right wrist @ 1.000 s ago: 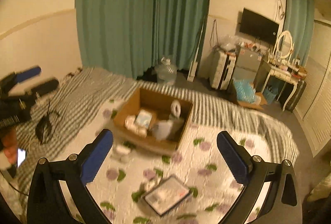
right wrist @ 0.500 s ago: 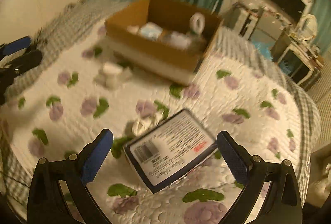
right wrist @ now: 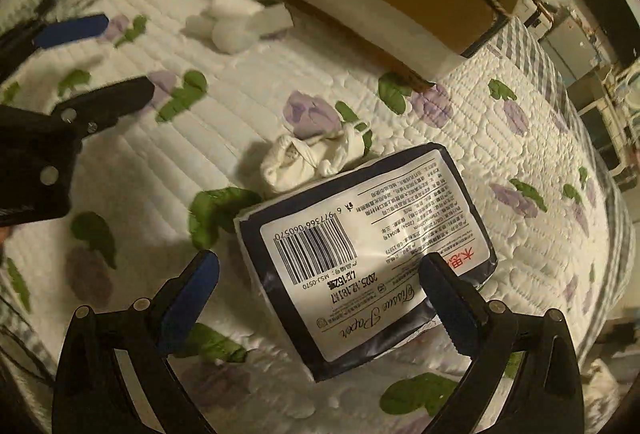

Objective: Organize soft objects
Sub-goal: 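Grasp the black-and-white tissue package with the right tool while the left tool grasps the white mesh item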

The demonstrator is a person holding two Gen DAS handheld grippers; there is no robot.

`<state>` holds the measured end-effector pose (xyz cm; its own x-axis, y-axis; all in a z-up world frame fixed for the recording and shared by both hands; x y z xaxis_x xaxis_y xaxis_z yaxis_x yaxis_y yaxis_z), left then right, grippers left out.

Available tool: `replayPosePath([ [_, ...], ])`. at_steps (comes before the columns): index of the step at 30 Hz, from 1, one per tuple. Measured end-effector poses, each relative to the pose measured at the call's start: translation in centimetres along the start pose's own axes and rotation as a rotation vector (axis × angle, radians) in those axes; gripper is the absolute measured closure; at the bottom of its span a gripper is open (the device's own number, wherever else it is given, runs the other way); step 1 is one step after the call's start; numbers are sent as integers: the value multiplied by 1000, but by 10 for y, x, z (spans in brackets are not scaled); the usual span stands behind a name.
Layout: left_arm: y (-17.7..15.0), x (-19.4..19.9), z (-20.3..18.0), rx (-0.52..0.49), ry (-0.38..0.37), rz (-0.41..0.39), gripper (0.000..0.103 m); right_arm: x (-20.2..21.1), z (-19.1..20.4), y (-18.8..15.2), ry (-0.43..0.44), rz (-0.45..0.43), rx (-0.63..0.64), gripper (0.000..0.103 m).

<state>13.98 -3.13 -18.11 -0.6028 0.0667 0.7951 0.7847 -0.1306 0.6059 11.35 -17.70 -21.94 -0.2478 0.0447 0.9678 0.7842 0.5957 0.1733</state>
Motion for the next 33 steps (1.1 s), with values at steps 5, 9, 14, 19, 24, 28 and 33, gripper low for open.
replayPosePath([
  [5, -1, 0, -7, -18, -7, 8, 12, -2, -8, 2, -66, -13, 1, 25],
  [9, 0, 4, -16, -35, -19, 5, 12, 20, -6, 1, -18, -77, 3, 57],
  [14, 6, 9, -38, -67, -47, -14, 12, 65, -27, 0, 12, -203, -83, 66],
  [19, 10, 0, -70, -89, -118, 10, 13, 101, -66, 3, -49, -333, -149, 67],
  [24, 6, -14, -109, -131, -189, 45, 14, 102, -86, 6, -104, -365, -140, 67],
  [28, 0, -26, -133, -175, -213, 60, 22, 83, -90, 2, -89, -324, -117, 67],
  [33, -2, -48, -146, -186, -193, 73, 43, 67, -103, -8, -36, -311, -151, 66],
])
Point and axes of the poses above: each gripper's, at about its wrist camera, not at the fingertips, and x roughly against the way its jaws point, z to its left, y to its top, the point moved 7 cm from there along -x, roughly the way its jaws point, and after that the axes turned 3 degrees about z, right-handed, at the moved point
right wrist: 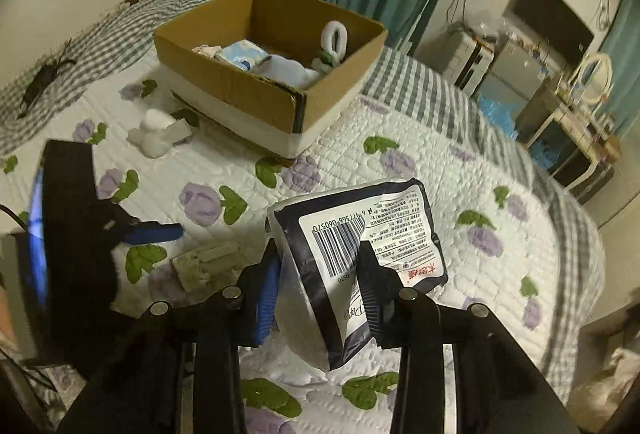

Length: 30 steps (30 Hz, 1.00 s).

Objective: Organize soft objects
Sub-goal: 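Grasp the black-and-white tissue package with the right tool while the left tool grasps the white mesh item, then carry both held items into the box and open both tools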

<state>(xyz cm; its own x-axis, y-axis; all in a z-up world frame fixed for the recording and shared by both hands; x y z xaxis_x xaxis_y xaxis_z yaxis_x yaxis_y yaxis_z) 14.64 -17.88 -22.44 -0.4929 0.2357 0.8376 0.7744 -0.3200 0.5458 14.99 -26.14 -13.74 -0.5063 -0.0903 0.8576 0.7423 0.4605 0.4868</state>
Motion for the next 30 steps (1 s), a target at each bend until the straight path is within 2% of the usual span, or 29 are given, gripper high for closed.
replayPosePath([
  [2, 1, -5, 0, -9, 28, -8, 69, -2, 1, -2, 2, -1, 8, 66],
  [3, 1, -6, 1, -3, 34, -7, 73, -3, 2, -3, 2, 0, 13, 66],
  [7, 1, -3, 10, 47, -4, -10, 74, -6, 4, -7, 3, 8, 19, 66],
  [17, 2, 42, 20, 83, -20, -65, 74, 17, 15, -2, -54, -20, 34, 67],
  [22, 8, 71, 27, 92, -16, -113, 74, 55, 27, 10, -54, -98, -6, 67],
  [30, 13, 144, 51, 110, -3, -238, 74, 122, 66, 35, -55, -225, 2, 67],
])
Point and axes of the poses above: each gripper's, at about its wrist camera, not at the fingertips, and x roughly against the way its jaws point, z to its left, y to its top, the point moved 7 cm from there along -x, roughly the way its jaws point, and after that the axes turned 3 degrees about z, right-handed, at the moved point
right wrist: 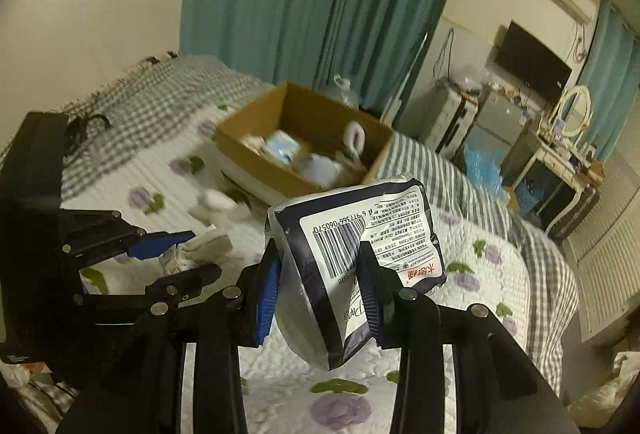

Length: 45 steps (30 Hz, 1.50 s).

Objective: Organize soft objects
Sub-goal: 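Carry both held items into the box and open both tools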

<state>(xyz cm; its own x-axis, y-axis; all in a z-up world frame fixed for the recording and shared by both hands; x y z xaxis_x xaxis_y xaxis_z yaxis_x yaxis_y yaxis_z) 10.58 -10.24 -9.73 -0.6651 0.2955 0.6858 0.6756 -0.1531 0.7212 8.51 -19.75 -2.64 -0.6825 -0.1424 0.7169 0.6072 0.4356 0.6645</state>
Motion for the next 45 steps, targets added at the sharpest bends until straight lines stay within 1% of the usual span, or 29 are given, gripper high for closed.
replayPosePath([
  [4, 14, 31, 14, 3, 7, -50, 74, 31, 16, 21, -25, -47, 37, 67],
  [7, 27, 50, 24, -16, 36, -94, 74, 52, 22, 41, -31, -90, 54, 67],
  [12, 47, 73, 47, 5, 46, -152, 74, 65, 24, 73, -24, -147, 58, 67],
  [15, 63, 76, 60, 19, 54, -180, 74, 58, 26, 93, 4, -162, 50, 67],
  [20, 93, 60, 79, 22, 75, -198, 74, 18, 21, 124, 34, -162, 23, 67],
  [22, 104, 47, 86, 15, 100, -196, 74, -4, 17, 137, 49, -158, 7, 67],
  [27, 129, -4, 103, 12, 128, -163, 74, -67, 0, 160, 92, -139, -49, 67],
  [30, 139, -39, 112, 19, 124, -140, 74, -112, -11, 168, 124, -100, -97, 66],
  [33, 142, -78, 117, 43, 75, -110, 74, -159, -23, 169, 150, -59, -133, 66],
  [35, 139, -106, 125, 61, 63, -83, 74, -190, -28, 167, 172, -28, -156, 66],
  [36, 137, -115, 126, 62, 63, -72, 74, -206, -29, 164, 185, -14, -174, 66],
  [38, 132, -136, 130, 47, 74, -47, 73, -223, -36, 161, 203, -6, -192, 66],
  [40, 129, -146, 131, 25, 97, -54, 72, -239, -39, 159, 207, -1, -195, 65],
  [43, 128, -150, 129, -23, 130, -91, 71, -251, -39, 157, 236, -5, -213, 58],
  [44, 128, -149, 127, -35, 124, -92, 68, -253, -39, 157, 245, -9, -223, 51],
  [45, 127, -148, 126, -41, 125, -87, 64, -253, -39, 157, 248, -10, -235, 40],
])
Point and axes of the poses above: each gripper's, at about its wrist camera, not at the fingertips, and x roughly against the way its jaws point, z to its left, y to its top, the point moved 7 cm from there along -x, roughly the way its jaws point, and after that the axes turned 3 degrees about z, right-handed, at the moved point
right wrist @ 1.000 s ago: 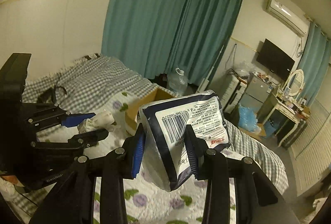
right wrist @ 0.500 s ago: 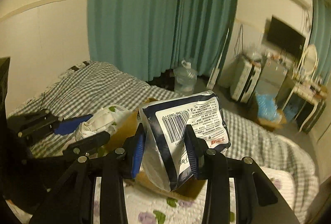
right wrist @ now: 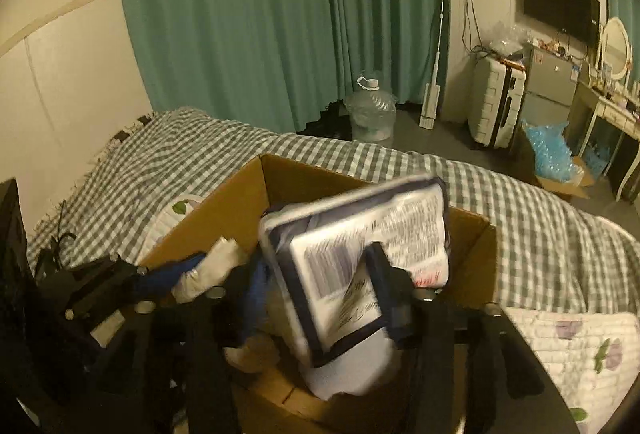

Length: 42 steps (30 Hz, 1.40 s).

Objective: Organize soft objects
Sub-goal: 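Carry both held items into the box and open both tools, then grasp the white sock pair with the right tool while the left tool grasps the rolled white sock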

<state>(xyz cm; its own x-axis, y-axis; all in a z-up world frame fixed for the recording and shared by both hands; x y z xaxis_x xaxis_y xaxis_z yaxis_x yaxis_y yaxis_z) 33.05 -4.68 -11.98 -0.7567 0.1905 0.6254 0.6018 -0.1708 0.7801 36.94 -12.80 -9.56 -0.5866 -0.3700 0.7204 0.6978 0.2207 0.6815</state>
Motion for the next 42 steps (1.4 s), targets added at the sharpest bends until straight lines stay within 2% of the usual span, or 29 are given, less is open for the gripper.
replayPosePath([
  [2, 0, 4, 0, -3, 22, 7, 38, 5, 0, 1, -16, -13, -12, 30],
  [4, 3, 11, 1, -2, 47, -7, 28, 16, 2, 3, -29, -36, -18, 29],
  [5, 5, 18, 2, -5, 55, -21, 28, 24, 1, 5, -43, -50, -23, 27],
  [9, 12, 50, 6, -23, 57, -47, 28, 69, 4, 13, -98, -108, -51, 9],
  [12, 21, 88, 11, -28, 68, -90, 23, 118, 15, 17, -147, -152, -33, 7],
  [14, 26, 116, 18, -20, 68, -120, 14, 149, 24, 20, -172, -178, -12, 6],
  [20, 24, 205, 40, 11, 55, -192, 10, 241, 73, 6, -220, -243, 58, 3],
  [22, 23, 229, 44, 18, 60, -208, 10, 263, 93, -5, -222, -247, 85, 3],
  [26, 10, 259, 49, 31, -9, -215, 10, 285, 121, -28, -207, -263, 104, 3],
  [30, -5, 269, 57, 48, -19, -199, 10, 282, 135, -52, -182, -264, 70, 3],
  [34, -22, 255, 65, 43, 9, -168, 10, 244, 135, -79, -155, -206, 18, 3],
  [39, -54, 204, 78, 101, 27, -59, 10, 172, 116, -121, -181, -96, -76, 3],
  [42, -76, 166, 80, 116, 20, -3, 10, 122, 106, -147, -165, -4, -104, 3],
])
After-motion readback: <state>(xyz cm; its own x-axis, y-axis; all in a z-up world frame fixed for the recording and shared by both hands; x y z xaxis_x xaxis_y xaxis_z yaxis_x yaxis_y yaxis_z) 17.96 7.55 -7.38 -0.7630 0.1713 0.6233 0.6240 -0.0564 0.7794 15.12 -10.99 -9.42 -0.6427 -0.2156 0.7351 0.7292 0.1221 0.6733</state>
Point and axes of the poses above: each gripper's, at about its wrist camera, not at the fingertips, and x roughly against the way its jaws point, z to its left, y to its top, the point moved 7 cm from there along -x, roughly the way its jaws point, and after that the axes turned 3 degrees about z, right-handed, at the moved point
